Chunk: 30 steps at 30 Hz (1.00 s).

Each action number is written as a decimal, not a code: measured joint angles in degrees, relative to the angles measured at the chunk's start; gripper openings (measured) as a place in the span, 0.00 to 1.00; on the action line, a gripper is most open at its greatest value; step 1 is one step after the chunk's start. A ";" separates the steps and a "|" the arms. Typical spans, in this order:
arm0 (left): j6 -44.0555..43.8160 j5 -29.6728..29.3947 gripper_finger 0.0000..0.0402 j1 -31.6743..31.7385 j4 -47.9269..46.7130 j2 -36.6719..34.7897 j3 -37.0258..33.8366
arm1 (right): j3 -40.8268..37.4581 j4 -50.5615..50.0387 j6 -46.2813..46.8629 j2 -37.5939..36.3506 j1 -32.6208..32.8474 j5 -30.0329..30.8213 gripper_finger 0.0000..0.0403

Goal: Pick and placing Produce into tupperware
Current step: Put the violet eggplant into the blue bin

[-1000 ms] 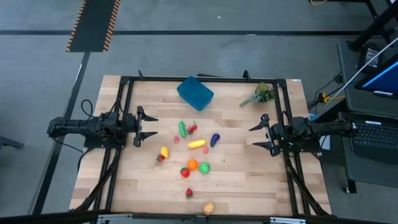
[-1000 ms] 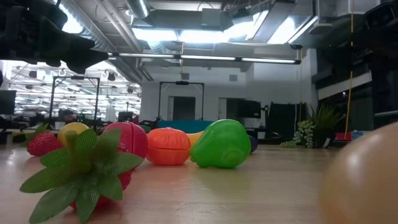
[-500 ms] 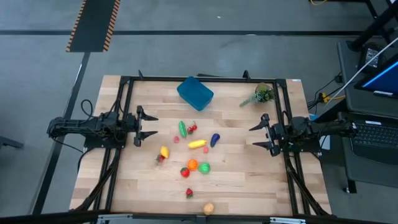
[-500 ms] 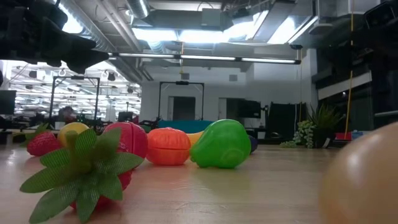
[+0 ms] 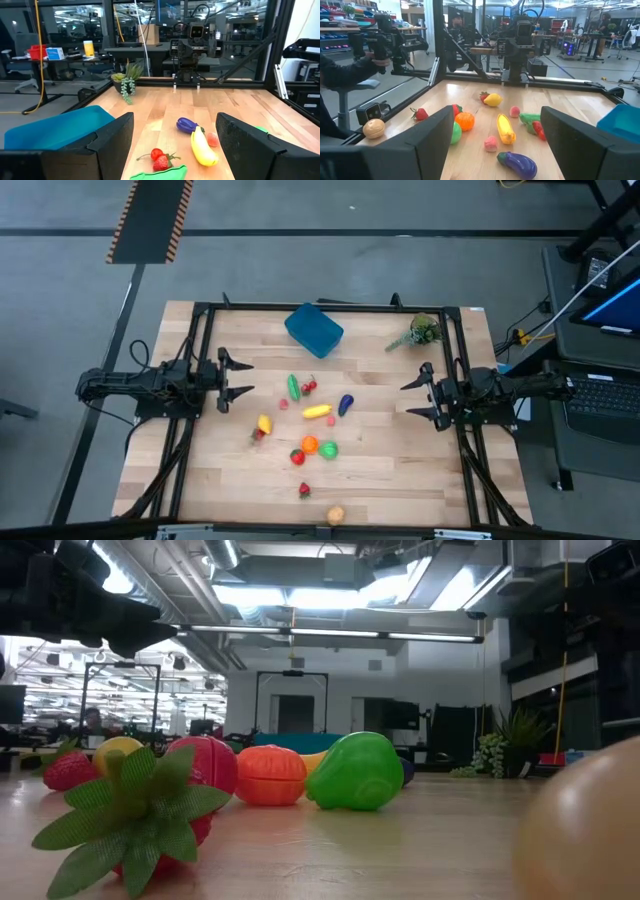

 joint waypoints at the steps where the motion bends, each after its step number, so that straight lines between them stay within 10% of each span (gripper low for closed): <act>1: -0.01 -0.22 0.69 0.00 0.02 -0.01 -0.01 | 0.01 0.17 0.05 0.00 0.01 0.00 0.74; 30: -0.30 -0.29 0.69 0.00 0.06 0.01 -0.01 | 0.01 0.11 17.37 0.00 0.01 -1.53 0.74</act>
